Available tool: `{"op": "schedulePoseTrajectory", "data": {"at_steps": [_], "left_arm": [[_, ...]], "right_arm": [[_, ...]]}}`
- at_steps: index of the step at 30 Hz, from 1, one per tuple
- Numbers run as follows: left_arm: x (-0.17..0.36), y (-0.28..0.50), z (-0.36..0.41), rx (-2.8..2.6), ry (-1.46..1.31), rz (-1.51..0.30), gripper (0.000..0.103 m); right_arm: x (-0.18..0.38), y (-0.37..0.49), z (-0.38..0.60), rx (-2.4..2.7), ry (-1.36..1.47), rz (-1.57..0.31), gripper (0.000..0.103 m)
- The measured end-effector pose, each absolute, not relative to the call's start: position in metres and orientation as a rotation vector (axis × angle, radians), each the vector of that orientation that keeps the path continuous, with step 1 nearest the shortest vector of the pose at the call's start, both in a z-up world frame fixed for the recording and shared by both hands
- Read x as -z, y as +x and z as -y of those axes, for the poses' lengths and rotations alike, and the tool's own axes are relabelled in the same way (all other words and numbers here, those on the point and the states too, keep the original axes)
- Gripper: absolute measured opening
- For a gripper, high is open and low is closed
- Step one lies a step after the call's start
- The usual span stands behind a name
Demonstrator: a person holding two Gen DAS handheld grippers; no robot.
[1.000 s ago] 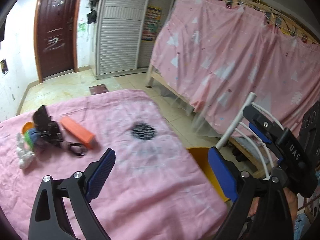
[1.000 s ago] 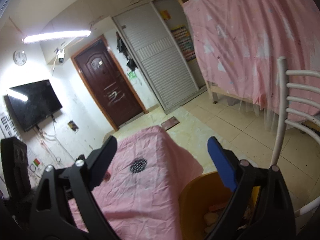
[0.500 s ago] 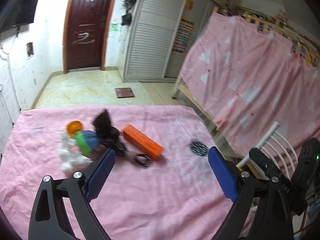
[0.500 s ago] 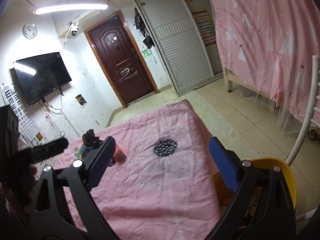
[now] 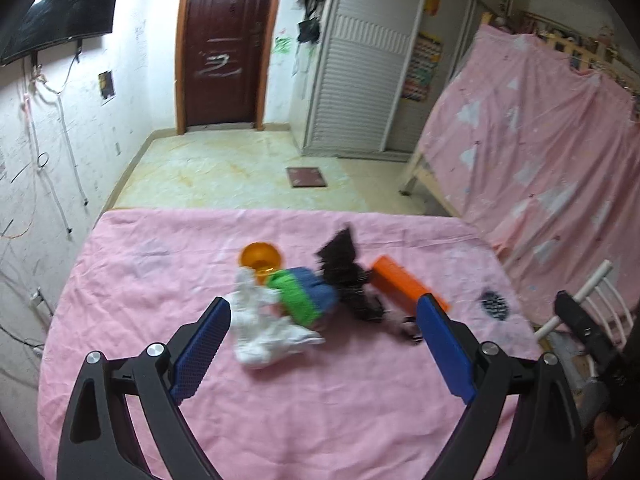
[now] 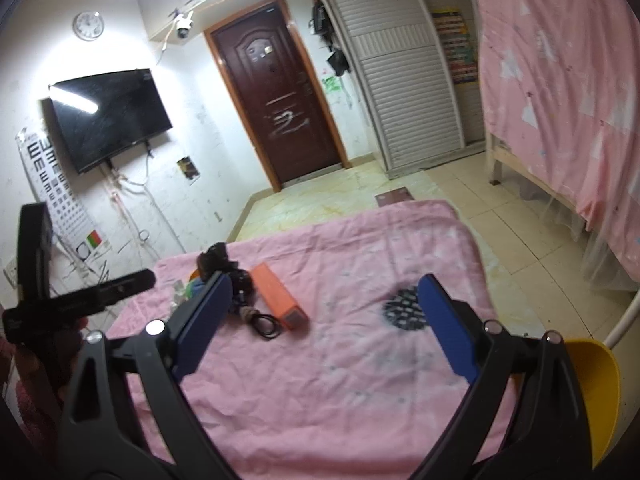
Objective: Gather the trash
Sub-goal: 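Move both tools back over the remaining items on the bed, then grasp the white tissue with the left tool while the right tool grasps the black fuzzy item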
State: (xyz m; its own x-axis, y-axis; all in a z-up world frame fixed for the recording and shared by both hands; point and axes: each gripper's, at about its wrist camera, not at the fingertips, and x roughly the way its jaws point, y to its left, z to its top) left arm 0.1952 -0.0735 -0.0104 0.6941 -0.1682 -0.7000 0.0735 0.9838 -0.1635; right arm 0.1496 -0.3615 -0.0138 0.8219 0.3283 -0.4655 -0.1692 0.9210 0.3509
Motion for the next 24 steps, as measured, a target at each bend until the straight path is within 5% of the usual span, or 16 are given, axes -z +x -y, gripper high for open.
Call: {"op": "schedulePoseTrajectory", "data": {"at_steps": [16,24], "left_arm": [[0.062,0.219,0.050,0.097,-0.096,-0.916,0.084],[0.080,0.225,0.053,0.102,-0.072,-0.958,0.039]], "right_arm": [[0.005,0.194,0.282,-0.420,0.204,-0.612,0.092],[0.007,0.225,0.231,-0.502,0.121,-0.673,0.092]]}}
